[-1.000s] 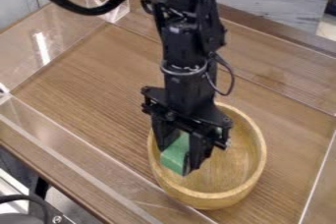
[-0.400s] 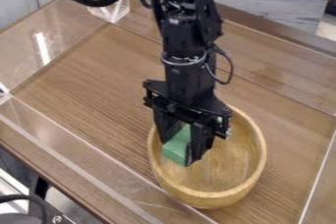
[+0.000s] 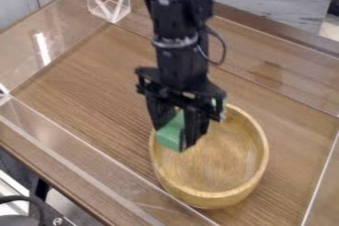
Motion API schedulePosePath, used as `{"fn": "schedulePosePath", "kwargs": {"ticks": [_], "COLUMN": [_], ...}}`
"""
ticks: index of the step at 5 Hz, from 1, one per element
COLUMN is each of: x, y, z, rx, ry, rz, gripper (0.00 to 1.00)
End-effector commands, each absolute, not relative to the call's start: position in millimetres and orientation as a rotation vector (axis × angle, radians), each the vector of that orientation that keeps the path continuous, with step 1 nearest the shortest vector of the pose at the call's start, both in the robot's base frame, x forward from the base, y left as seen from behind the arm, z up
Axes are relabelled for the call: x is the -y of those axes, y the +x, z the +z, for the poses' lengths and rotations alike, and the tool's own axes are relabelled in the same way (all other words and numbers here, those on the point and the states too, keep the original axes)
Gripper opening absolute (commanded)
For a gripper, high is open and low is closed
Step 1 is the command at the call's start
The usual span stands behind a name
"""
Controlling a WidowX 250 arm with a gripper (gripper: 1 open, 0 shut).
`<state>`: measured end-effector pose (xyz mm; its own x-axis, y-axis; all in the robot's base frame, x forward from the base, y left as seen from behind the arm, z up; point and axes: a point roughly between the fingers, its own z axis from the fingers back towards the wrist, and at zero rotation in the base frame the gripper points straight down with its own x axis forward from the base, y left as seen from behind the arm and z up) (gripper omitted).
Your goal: Remove the green block from inside the brown bowl and put it on the table
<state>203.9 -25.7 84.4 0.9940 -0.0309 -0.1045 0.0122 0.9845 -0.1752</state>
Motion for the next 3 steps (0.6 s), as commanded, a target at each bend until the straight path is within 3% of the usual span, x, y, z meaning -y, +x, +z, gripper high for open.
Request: {"fn": "schedulePosePath", "kwargs": {"ticks": [1,2,3], "x": [4,-26,-70], "y": [216,219,213], "z": [121.2,158.1,172.6], "rx": [-0.017,0.014,0.036], "ry": [-0.175,-0.162,-0.143], "rz": [0.002,0.044,0.053], "gripper": [0.00,0.00,0.00]}}
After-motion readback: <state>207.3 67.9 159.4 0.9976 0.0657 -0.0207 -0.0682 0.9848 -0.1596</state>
